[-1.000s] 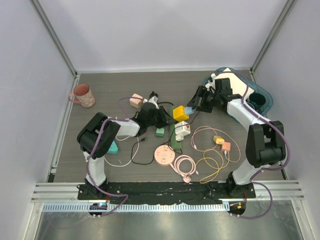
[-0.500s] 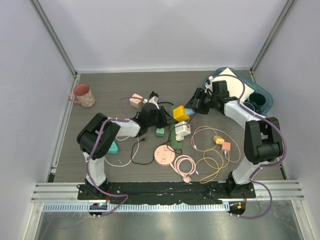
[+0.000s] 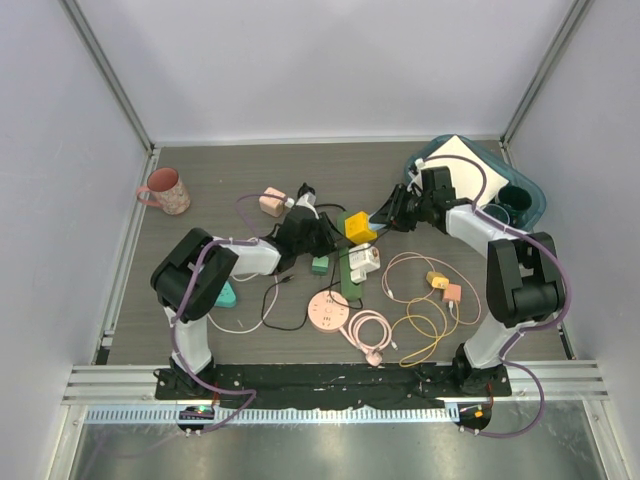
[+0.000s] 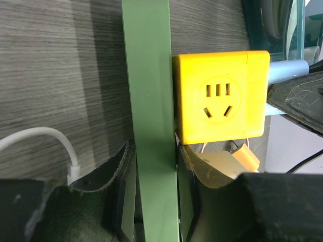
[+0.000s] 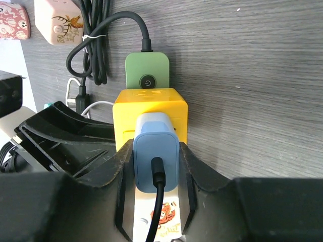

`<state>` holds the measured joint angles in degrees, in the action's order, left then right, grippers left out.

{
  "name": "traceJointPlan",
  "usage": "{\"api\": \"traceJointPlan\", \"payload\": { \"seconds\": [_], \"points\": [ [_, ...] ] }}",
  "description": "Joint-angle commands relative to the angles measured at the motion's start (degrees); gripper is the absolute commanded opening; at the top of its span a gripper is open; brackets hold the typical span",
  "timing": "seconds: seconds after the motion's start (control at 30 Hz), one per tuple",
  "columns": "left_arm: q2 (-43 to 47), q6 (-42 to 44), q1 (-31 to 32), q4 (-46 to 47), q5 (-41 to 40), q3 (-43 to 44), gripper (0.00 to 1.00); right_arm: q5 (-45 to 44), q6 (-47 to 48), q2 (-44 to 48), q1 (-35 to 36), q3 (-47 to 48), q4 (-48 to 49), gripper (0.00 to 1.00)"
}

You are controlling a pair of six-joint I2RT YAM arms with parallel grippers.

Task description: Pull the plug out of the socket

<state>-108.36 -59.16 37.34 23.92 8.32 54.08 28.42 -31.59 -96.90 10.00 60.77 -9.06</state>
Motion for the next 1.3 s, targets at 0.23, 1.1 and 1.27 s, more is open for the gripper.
{"api": "traceJointPlan", "payload": {
  "seconds": [0.23, 1.1, 1.27],
  "points": [
    [3.2, 2.7, -0.1, -5.0, -7.1, -1.1, 0.0, 2.9, 0.8, 5.0, -3.3, -5.4, 8.7, 0.01],
    [1.4, 1.1, -0.1, -2.9, -6.1, -0.8, 0.0, 3.7, 0.0, 9.9, -8.4, -7.8, 11.8, 0.01],
    [2.8, 2.5, -0.1, -7.7, -5.6, 3.0, 0.0, 4.2, 2.6, 12.1, -8.4, -2.8, 5.3, 0.01]
  ]
}}
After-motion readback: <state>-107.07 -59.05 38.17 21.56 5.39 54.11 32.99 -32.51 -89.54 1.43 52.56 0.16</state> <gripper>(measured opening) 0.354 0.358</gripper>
